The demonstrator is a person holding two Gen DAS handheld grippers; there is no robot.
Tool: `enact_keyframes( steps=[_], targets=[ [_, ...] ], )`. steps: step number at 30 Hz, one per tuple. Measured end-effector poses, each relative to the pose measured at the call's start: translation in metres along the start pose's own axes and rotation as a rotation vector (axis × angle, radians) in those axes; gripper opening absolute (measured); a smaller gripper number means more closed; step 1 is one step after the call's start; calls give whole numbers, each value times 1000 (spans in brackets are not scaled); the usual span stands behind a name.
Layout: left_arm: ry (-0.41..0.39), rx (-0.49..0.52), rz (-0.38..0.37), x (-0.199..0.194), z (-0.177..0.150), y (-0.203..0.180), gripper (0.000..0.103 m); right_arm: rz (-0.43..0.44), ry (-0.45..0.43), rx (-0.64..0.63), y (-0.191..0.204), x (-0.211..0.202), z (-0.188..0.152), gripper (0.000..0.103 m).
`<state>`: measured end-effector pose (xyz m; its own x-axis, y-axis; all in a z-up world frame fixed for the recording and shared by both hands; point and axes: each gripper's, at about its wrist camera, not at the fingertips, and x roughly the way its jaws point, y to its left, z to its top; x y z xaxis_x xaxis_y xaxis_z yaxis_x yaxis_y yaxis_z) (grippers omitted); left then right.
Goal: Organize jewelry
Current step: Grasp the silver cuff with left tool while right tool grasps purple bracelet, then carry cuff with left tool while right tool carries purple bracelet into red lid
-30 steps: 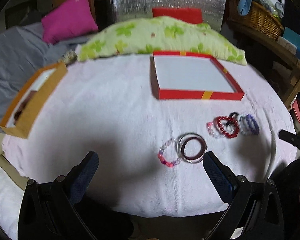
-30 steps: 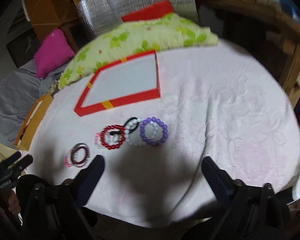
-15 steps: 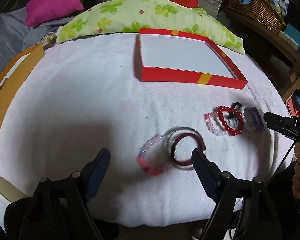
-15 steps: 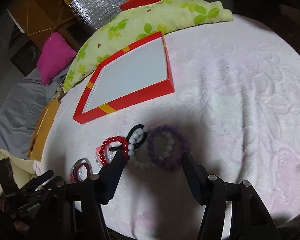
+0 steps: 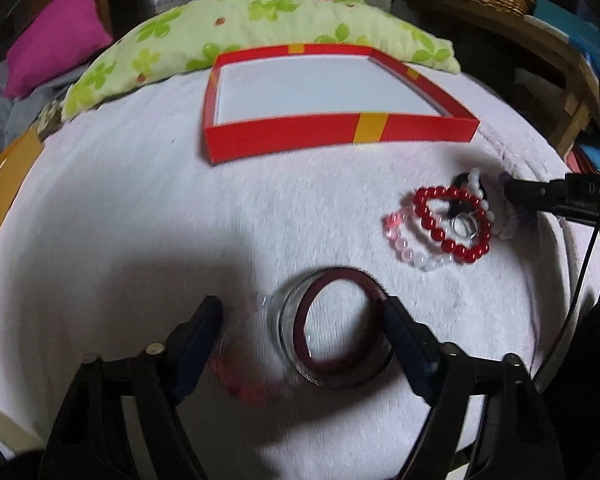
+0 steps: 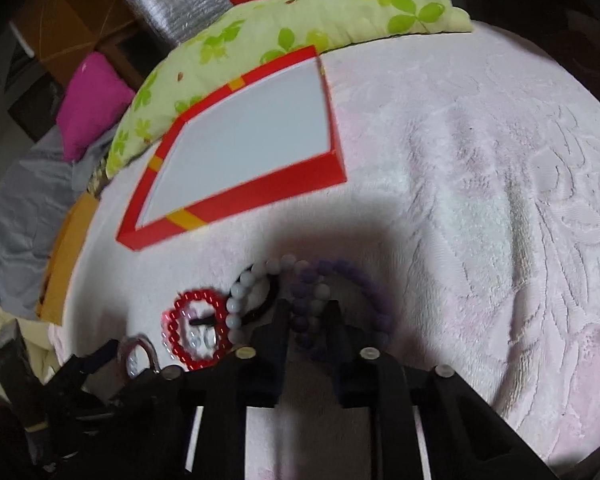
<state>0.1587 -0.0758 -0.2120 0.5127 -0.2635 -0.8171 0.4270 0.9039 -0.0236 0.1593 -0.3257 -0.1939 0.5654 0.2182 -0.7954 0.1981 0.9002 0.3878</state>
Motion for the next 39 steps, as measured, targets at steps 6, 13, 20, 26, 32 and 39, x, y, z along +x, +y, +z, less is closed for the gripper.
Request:
enact_keyframes(
  steps=[6, 13, 20, 26, 32, 39],
  targets=[
    [-30, -11, -45, 7, 25, 15, 58, 30, -42, 50, -8, -5, 11, 14],
    [-56, -83, -62, -3, 34, 37, 57, 77, -74, 106, -16, -13, 16, 14],
    [-99, 62, -65, -27, 16, 14, 76, 109, -80, 108, -18, -22, 11, 14],
    [11, 76, -40, 9, 15, 13, 76, 118, -80, 117, -24, -27, 5, 14],
    [-10, 84, -61, 13, 22, 13, 74, 122, -74, 147, -35, -27, 4, 14],
    [-25, 71, -81, 6, 27, 15, 63, 176, -85, 149, -32, -30, 7, 14]
  ],
)
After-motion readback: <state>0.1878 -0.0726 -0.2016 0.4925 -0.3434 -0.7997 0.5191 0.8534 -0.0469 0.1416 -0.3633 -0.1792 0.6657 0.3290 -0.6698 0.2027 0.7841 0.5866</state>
